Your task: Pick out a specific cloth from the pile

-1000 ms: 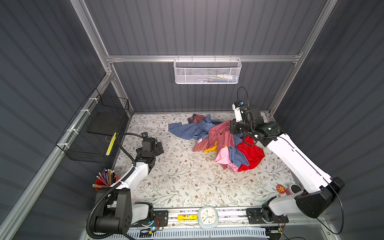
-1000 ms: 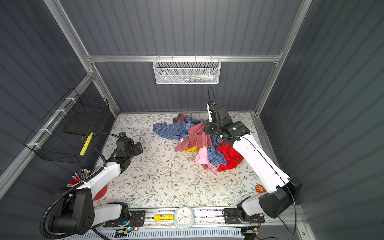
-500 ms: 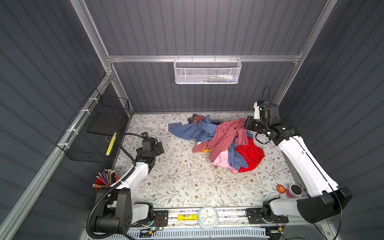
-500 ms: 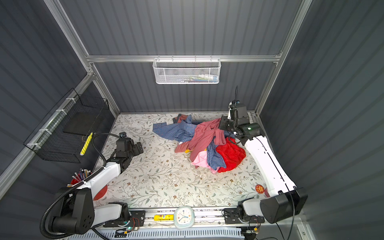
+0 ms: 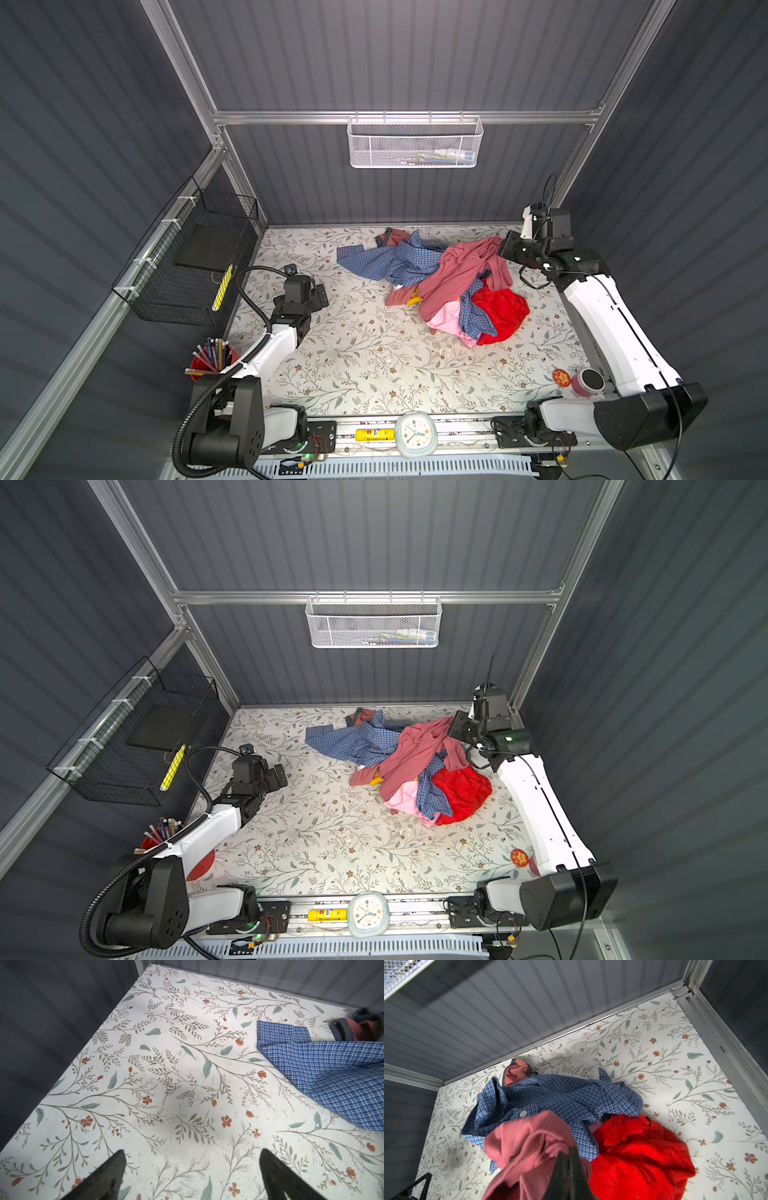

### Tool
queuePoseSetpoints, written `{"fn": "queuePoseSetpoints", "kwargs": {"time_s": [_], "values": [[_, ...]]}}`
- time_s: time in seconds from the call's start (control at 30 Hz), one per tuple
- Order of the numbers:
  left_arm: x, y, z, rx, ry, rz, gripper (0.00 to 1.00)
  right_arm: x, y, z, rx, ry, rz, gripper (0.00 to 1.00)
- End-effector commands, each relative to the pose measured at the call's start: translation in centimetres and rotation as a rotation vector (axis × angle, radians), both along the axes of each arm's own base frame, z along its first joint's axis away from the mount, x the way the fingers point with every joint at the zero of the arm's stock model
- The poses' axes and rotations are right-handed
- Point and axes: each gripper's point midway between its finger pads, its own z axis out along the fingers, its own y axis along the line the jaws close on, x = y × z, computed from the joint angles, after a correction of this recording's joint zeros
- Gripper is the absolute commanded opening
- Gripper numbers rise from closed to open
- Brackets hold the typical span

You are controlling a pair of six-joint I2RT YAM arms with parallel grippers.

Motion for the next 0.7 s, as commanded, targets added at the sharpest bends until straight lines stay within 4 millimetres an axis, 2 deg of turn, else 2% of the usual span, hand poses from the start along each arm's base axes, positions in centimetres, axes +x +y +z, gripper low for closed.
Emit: {"fn": "queuePoseSetpoints", "kwargs": {"time_s": [0.0, 0.1, 0.17, 0.4, 0.67], "values": [[-0.1, -0.2, 0.0, -0.013, -0.007, -0.013, 1.00, 0.3, -0.3, 0.1, -0.206, -0.001, -0.025, 0.00], [0.1, -0.4, 0.0, -0.026, -0.004, -0.018, 1.00, 0.5, -0.2, -0.4, -0.378, 0.033, -0.025, 0.00], [0.2, -0.6, 0.1, -0.033, -0.007, -0.022, 1.00, 0.6, -1.5, -0.4, -0.441, 0.052, -0.064, 0.00], [0.4, -1.0, 0.6, -0.043, -0.021, -0.043, 1.00, 0.9, -4.9, 3.3, -0.473, -0.019, -0.142, 0.00], [0.8, -2.5, 0.2, -0.058, -0.014, -0.101, 1.00, 0.6, -5.3, 7.0, -0.471, -0.097, -0.169, 0.00]]}}
